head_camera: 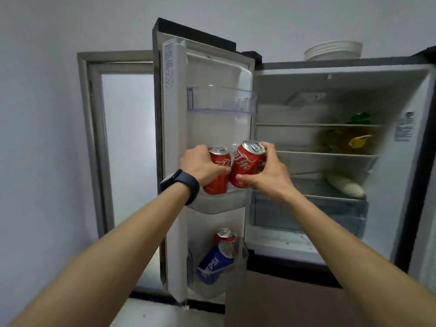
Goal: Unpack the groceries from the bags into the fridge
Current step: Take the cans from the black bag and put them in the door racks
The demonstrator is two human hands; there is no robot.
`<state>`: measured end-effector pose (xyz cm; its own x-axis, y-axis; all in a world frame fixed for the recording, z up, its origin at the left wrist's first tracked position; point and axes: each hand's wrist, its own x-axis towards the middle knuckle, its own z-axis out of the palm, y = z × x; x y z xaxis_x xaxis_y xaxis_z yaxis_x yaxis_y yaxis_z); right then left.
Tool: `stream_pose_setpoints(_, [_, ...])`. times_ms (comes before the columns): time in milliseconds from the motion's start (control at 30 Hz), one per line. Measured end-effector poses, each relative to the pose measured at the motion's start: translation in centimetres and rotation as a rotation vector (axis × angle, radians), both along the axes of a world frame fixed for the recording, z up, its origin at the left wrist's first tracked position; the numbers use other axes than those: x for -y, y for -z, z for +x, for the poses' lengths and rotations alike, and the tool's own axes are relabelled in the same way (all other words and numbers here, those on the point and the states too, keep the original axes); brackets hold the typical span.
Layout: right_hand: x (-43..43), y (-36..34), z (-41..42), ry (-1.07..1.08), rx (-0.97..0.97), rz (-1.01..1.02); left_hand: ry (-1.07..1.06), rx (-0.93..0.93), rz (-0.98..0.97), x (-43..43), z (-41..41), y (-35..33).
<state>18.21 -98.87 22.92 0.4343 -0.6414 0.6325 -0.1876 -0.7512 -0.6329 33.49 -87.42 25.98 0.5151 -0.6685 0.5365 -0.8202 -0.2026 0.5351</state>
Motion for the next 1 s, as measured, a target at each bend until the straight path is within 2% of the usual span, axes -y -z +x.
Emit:
stream_pose_setpoints(100, [3.1,0.1,1.3,-0.034,-0.116,-0.029,-0.132,-0.029,0.127,1.7,-0.2,0.6])
stream_pose_setpoints(300, [6.0,-0.1,4.4,-0.153,-0.332,-0.073,-0.271,-0.118,0.187,3.1,0.4,0.2])
stream_pose_setpoints(433, [6.6,-0.3,5.9,-0.073,-0.466,-0.188,-0.326,-0.093,0.213,3.4,0.7,-0.4])
stream_pose_setpoints(567, [6.3,0.2,6.9,-0.004,-0.425,-0.303,-0.381,0.018,0.239,3.6,0.8,-0.2])
stream_pose_setpoints(1000, [6.3,1.6,5.7,-0.084,-0.230,-0.291,-0.314,0.012,0.251,4.0,0.7,-0.9])
